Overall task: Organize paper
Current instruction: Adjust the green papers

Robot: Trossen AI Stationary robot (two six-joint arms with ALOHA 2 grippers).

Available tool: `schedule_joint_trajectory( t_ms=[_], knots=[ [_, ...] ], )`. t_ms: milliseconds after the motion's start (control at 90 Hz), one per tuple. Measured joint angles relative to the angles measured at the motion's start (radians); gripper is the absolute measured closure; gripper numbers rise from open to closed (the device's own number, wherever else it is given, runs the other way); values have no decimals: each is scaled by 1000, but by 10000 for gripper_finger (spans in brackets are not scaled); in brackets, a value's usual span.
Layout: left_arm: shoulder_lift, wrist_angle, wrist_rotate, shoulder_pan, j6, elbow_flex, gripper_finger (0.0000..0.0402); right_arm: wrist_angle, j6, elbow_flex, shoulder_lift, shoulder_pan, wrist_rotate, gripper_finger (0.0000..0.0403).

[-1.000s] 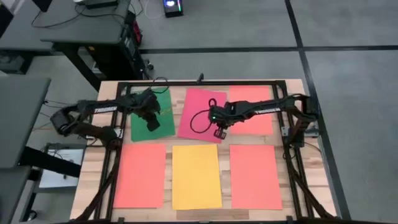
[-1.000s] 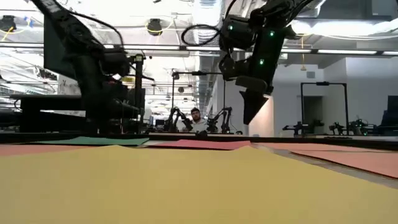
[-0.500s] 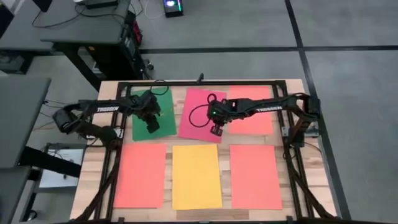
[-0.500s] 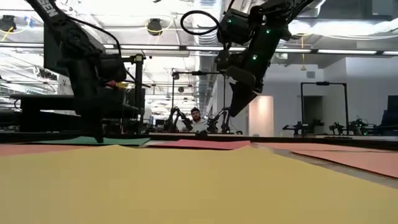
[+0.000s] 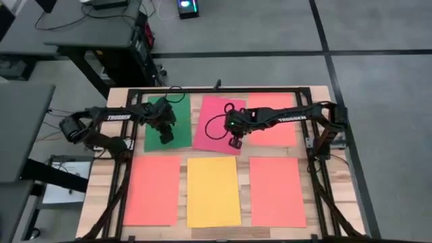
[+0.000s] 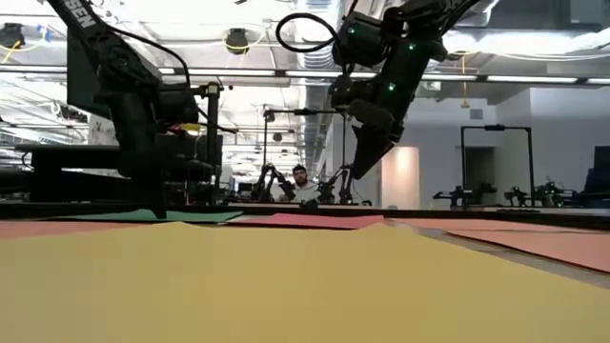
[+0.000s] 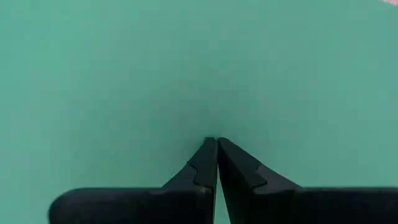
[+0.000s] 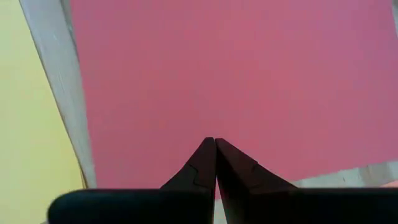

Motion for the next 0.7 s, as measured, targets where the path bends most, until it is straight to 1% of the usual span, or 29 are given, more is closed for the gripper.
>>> schedule_joint_trajectory(
  t_ms=[178,322,578,700],
  knots=[
    [-22,-17,-8,0,-12,20,402,-2,-7,0,0,0,0,403],
    [-62,-62,-13,0,-17,25,402,-2,-7,0,1,0,0,403],
    [-139,-81,-9,-1,-40,27,402,1,-6,0,1,0,0,403],
    [-155,-98,-9,-1,-64,27,402,0,4,0,1,0,0,403]
  ],
)
